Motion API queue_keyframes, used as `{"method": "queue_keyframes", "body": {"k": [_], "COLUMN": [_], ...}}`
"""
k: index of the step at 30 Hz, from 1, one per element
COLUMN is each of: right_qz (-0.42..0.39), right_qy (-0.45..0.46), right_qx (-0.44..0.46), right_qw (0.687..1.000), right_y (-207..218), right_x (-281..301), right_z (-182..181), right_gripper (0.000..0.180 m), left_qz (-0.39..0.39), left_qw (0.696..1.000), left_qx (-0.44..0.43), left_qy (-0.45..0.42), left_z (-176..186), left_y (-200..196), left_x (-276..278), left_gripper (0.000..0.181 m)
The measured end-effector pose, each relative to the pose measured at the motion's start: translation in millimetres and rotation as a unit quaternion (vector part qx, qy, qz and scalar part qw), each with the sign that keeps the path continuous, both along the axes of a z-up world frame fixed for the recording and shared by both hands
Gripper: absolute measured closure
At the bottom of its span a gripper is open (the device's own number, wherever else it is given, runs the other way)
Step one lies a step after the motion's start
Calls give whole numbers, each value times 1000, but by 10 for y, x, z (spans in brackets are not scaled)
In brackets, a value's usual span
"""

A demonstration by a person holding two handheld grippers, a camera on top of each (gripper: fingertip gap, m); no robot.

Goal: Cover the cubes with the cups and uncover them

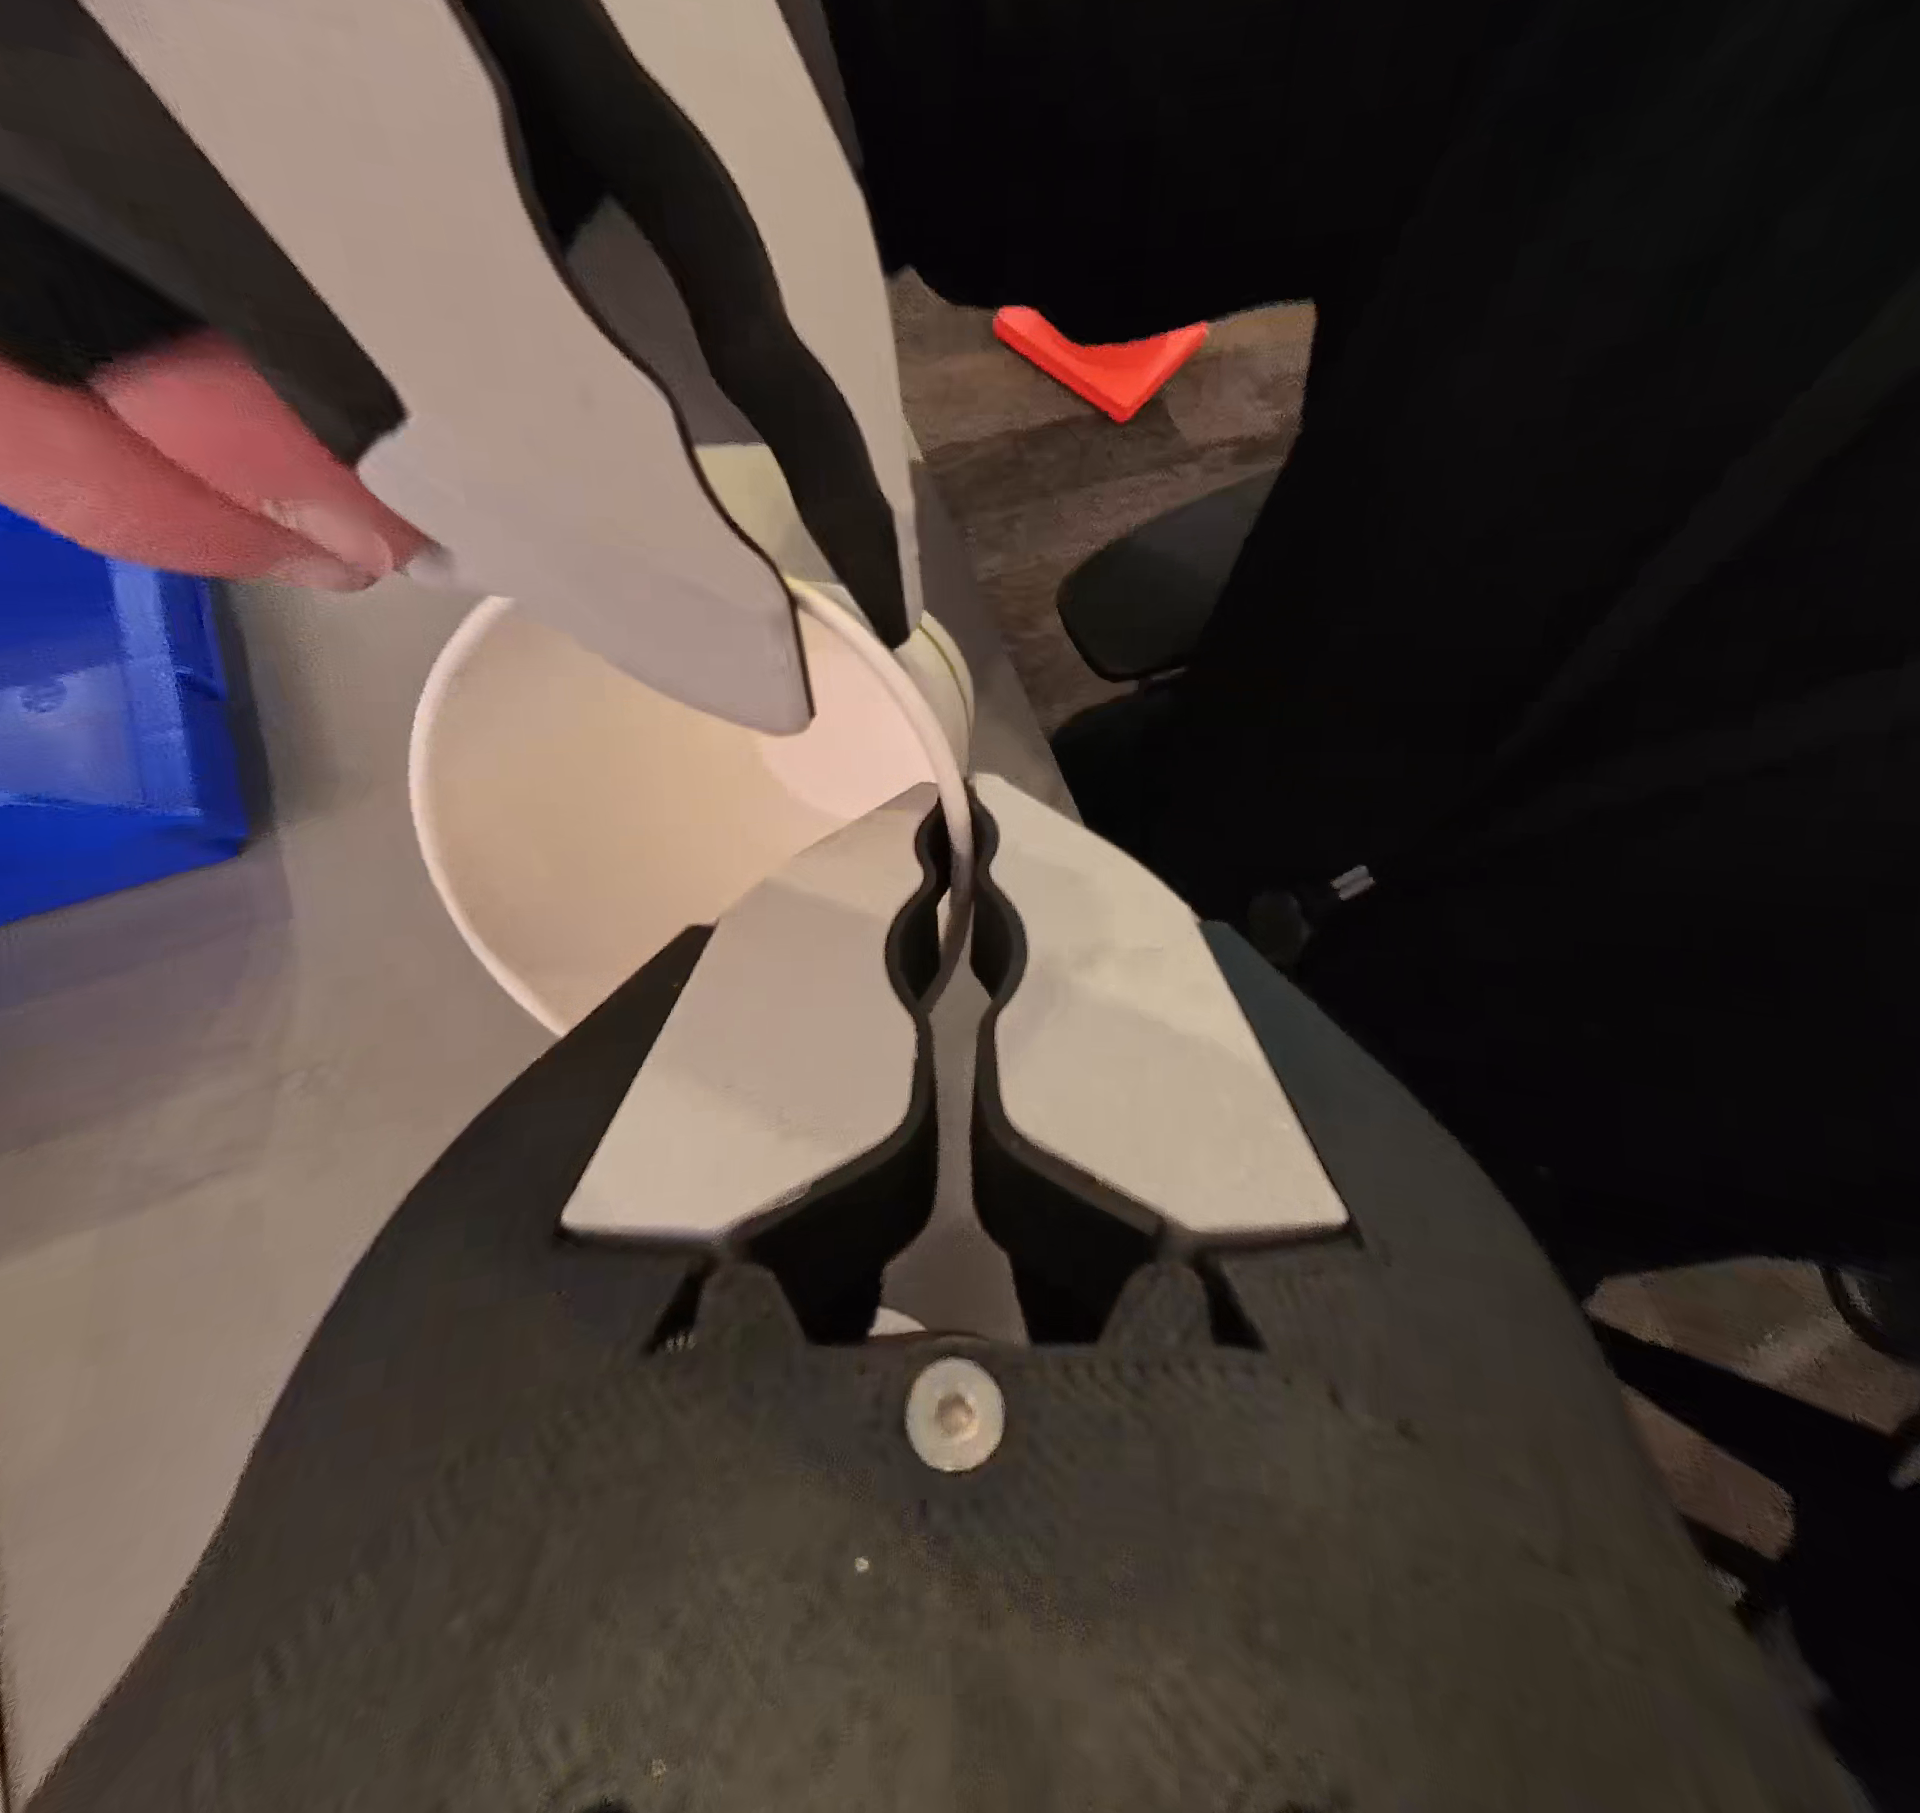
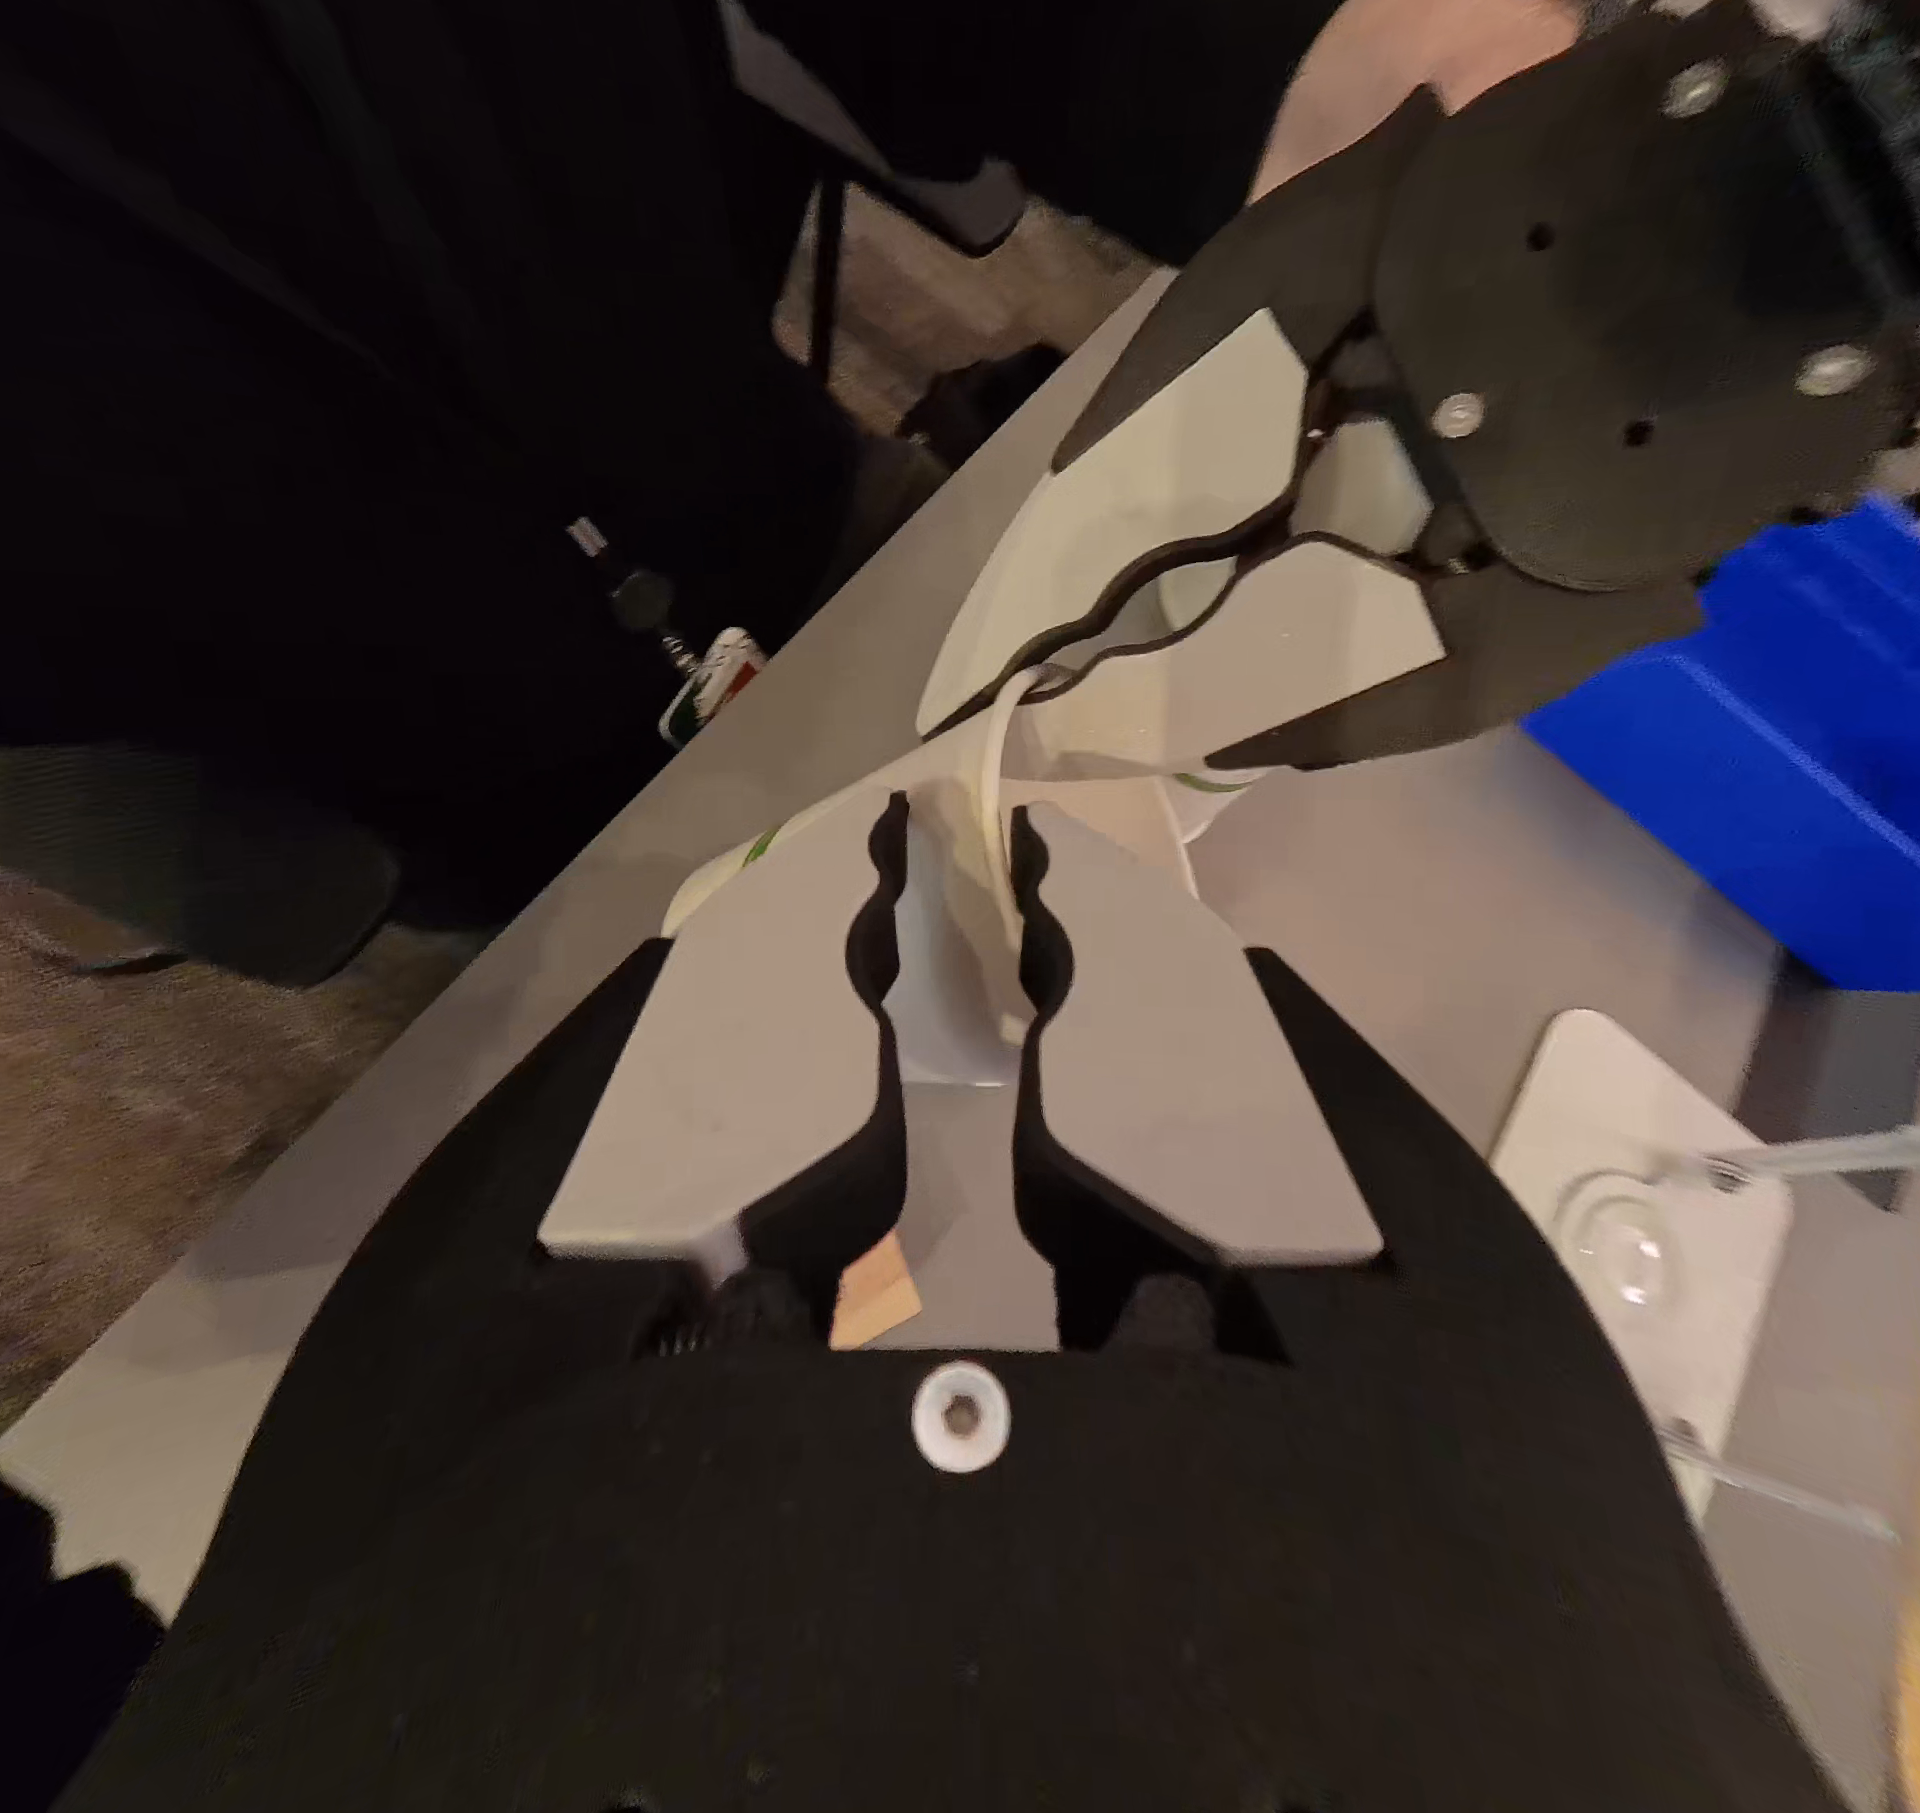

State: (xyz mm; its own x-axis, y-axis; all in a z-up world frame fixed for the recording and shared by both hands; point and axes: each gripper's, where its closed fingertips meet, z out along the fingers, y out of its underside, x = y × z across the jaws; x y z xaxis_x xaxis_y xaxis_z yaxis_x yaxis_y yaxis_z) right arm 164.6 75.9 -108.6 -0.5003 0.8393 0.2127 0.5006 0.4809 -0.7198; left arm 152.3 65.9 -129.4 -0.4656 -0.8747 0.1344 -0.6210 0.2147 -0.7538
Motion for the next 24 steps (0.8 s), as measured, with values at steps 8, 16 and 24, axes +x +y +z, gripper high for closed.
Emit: {"method": "queue_keyframes", "body": {"k": [8,16,24], "right_qz": [30,19,-47], "right_qy": [-82,-79,-24], "right_qx": [-82,-87,-63], "right_qw": [993,993,997], "right_y": [-185,-179,-49], "right_x": [96,236,544], "right_z": [-321,-475,-297], "right_gripper": [172,177,177], "left_qz": [-62,-29,104], "left_qw": [994,990,977], "left_qx": [33,96,184], "left_qy": [85,95,4], "left_z": [-278,-268,181], "left_y": [-111,69,459], "left_x": [-27,78,53], "left_gripper": [181,163,142]}}
